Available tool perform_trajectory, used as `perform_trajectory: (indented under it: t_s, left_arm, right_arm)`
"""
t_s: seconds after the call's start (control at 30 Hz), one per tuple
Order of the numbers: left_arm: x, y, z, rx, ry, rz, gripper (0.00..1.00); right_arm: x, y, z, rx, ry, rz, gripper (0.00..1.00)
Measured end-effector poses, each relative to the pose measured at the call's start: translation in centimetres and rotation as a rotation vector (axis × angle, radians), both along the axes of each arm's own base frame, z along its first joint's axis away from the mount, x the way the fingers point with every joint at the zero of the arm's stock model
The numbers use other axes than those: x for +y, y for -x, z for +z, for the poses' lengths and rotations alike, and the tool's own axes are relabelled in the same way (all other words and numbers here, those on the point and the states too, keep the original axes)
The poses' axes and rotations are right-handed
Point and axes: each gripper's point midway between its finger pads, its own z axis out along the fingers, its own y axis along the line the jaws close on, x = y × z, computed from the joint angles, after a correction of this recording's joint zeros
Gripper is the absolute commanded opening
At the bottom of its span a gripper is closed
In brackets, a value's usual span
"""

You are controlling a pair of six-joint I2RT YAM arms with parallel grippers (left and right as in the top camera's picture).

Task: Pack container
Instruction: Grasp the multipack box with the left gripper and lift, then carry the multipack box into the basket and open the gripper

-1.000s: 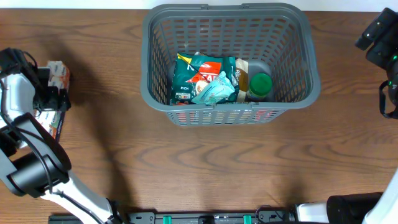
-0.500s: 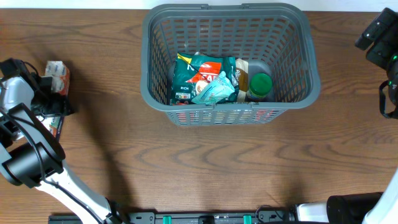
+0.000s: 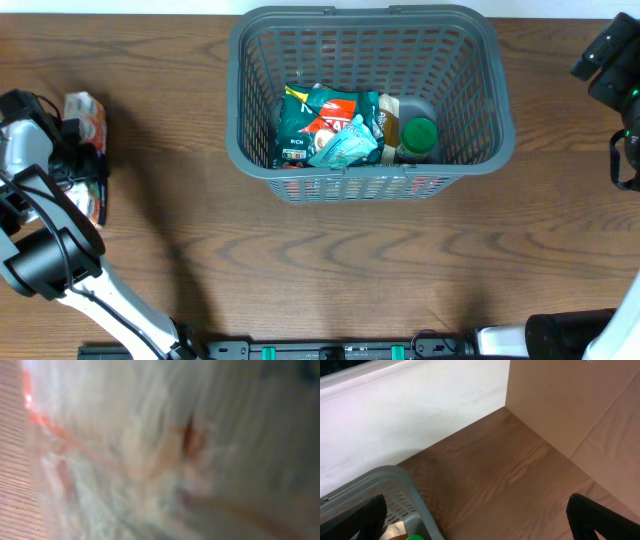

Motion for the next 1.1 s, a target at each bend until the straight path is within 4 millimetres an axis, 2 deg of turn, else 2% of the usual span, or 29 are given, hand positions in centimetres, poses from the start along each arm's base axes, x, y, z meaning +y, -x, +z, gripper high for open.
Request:
perform_trajectory:
  t_s: [0.07, 0.17, 0.23, 0.33, 0.37, 0.43, 0.5, 0.57, 0.63, 0.73, 0.87, 1.0, 1.1]
  left_arm:
    - [0.1, -1.5, 1.6, -0.07, 0.014, 0.022, 0.06]
    - [-0.1, -4.0, 6.0, -0.222, 0.029, 0.023, 0.06]
    - [-0.6, -6.0, 10.8, -0.376, 0.032, -0.004, 0.06]
    - [-2.1, -8.6, 20.4, -0.661, 0.03, -0.092, 0.06]
    - [-3.1, -9.1, 24.5, -0.774, 0.024, -0.138, 0.06]
    - [-5.3, -9.4, 31.0, -0.946, 0.015, -0.22, 0.06]
    - [-8.9, -8.8, 37.5, -1.111, 0.007, -0.332, 0.06]
    - [-13.1, -7.7, 42.0, -1.223, 0.014, -0.443, 0.06]
    - [-18.0, -6.3, 45.5, -1.311, 0.045, -0.562, 0.06]
    - [-25.2, -4.1, 48.5, -1.393, 0.118, -0.744, 0.06]
    - [-31.8, -2.1, 49.3, -1.42, 0.204, -0.922, 0.06]
    - [-36.3, -1.6, 47.8, -1.374, 0.272, -1.028, 0.06]
    - [-39.2, -1.8, 45.0, -1.282, 0.307, -1.084, 0.06]
  right_arm:
    - [0.0, 0.0, 0.0, 0.0, 0.0, 0.0, 0.99]
    - [0.0, 0.0, 0.0, 0.0, 0.0, 0.0, 0.99]
    - [0.0, 0.0, 0.0, 0.0, 0.0, 0.0, 0.99]
    - [0.0, 0.0, 0.0, 0.0, 0.0, 0.0, 0.99]
    - [0.0, 0.0, 0.0, 0.0, 0.0, 0.0, 0.99]
    - [0.0, 0.0, 0.0, 0.0, 0.0, 0.0, 0.99]
    - [0.0, 0.0, 0.0, 0.0, 0.0, 0.0, 0.99]
    - [0.0, 0.0, 0.0, 0.0, 0.0, -0.001, 0.99]
    - [0.0, 0.0, 0.0, 0.0, 0.0, -0.001, 0.99]
    - [0.0, 0.0, 0.0, -0.001, 0.0, 0.0, 0.99]
    - [0.0, 0.0, 0.0, 0.0, 0.0, -0.001, 0.99]
    - [0.0, 0.0, 0.0, 0.0, 0.0, 0.0, 0.99]
    - [0.0, 0.0, 0.0, 0.0, 0.0, -0.001, 0.99]
